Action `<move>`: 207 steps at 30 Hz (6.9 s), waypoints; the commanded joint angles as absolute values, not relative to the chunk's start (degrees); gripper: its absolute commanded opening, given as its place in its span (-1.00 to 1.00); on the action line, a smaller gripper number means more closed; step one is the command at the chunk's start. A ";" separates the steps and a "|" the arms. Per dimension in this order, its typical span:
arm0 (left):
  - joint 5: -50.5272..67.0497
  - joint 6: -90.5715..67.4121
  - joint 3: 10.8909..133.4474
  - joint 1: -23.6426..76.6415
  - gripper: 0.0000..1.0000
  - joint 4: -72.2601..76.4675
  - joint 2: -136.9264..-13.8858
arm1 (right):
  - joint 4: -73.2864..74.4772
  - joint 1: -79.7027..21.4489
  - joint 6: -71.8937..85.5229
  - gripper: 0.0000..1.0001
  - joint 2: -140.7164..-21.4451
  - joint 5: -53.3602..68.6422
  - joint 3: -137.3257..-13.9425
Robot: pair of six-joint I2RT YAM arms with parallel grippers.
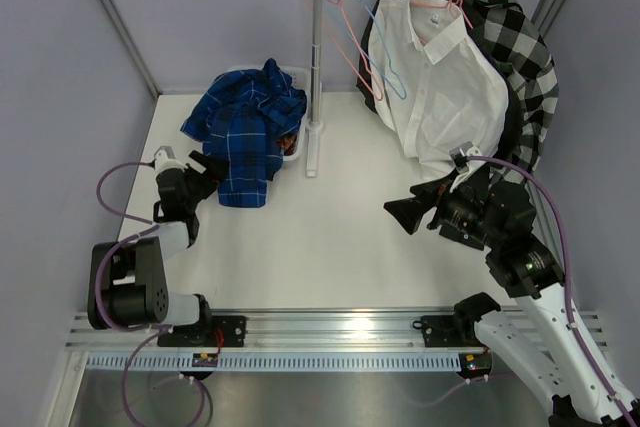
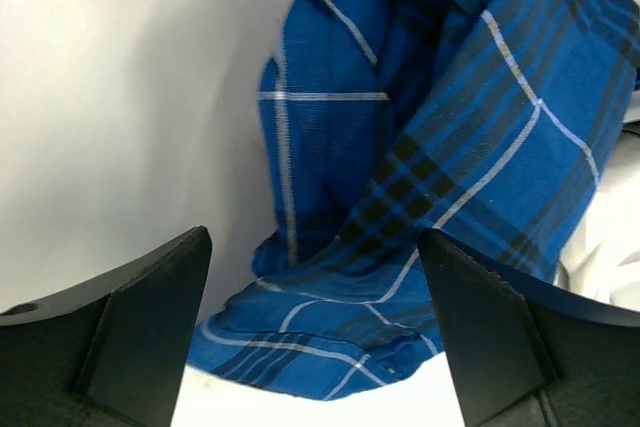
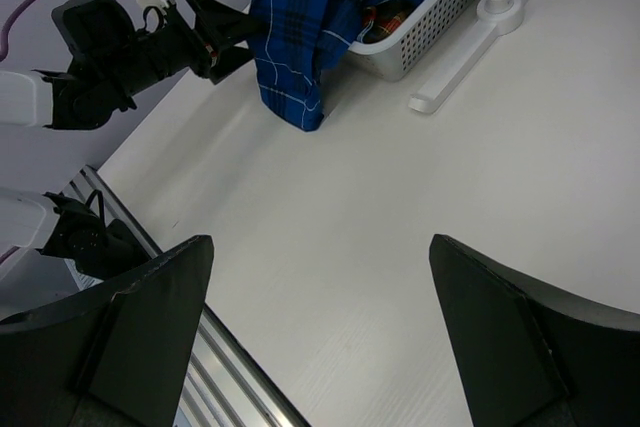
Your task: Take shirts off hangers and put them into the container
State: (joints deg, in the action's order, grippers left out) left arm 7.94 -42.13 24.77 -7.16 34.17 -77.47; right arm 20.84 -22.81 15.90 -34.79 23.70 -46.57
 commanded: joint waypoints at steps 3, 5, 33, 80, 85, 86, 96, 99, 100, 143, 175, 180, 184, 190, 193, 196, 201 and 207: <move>13.26 -43.15 28.82 -7.38 0.59 43.68 -80.85 | 18.99 -22.68 16.08 0.99 -34.89 25.31 -46.14; 13.80 -43.59 29.35 -7.38 0.27 43.07 -81.04 | 19.07 -22.68 16.08 0.98 -34.89 25.22 -46.23; 11.53 -36.39 71.88 2.45 -1.00 17.14 -93.15 | 19.07 -22.68 15.91 0.98 -35.68 24.26 -46.23; -6.95 -26.28 86.66 14.68 -0.77 -17.23 -119.36 | 19.69 -22.68 15.64 0.99 -37.53 23.56 -46.58; -6.50 -26.28 88.06 14.68 0.10 -17.23 -111.38 | 20.13 -22.59 15.47 0.99 -36.83 23.29 -46.76; -6.94 -26.19 88.68 14.76 0.21 -17.23 -110.23 | 20.21 -22.76 15.47 0.98 -36.57 23.20 -46.76; -7.74 -24.70 88.60 14.76 0.65 -17.31 -98.28 | 20.48 -22.68 15.64 0.99 -35.60 23.29 -46.76; -8.17 -25.13 85.36 14.77 0.65 -17.31 -93.28 | 20.48 -22.59 15.56 0.99 -35.51 23.29 -46.76; -8.96 -25.48 84.21 14.77 0.65 -17.31 -91.77 | 20.48 -22.67 15.64 0.98 -35.42 23.38 -46.76; -5.45 -28.21 79.37 14.76 -0.26 -18.02 -108.98 | 19.51 -22.68 15.73 0.99 -37.53 23.55 -46.41; -8.70 -26.45 90.70 0.45 0.71 -13.81 -96.49 | 19.25 -22.68 15.82 0.98 -38.93 24.26 -46.23; -7.21 -26.63 92.37 -2.72 0.67 -9.76 -101.86 | 19.34 -22.68 15.73 0.99 -39.73 23.91 -46.32; -6.68 -26.11 94.39 -3.69 0.63 -8.79 -106.69 | 19.51 -22.68 15.64 0.98 -40.87 23.91 -46.41; -0.29 -26.54 96.24 -4.13 0.36 -7.65 -112.06 | 19.43 -22.68 15.64 0.98 -41.48 23.73 -46.41; 3.94 -26.19 95.10 -3.34 -0.03 -6.42 -112.15 | 19.34 -22.68 15.64 0.99 -41.66 23.82 -46.49; 5.53 -25.05 92.82 -2.11 -0.57 -4.66 -111.01 | 19.34 -22.68 15.73 0.98 -41.66 23.99 -46.41; 8.17 -28.91 89.39 -0.53 -0.98 -4.57 -110.48 | 18.99 -22.68 15.73 0.99 -41.57 24.08 -46.41; 7.65 -33.31 86.31 1.49 -0.99 -9.04 -113.11 | 18.90 -22.68 15.82 0.98 -41.49 24.34 -46.32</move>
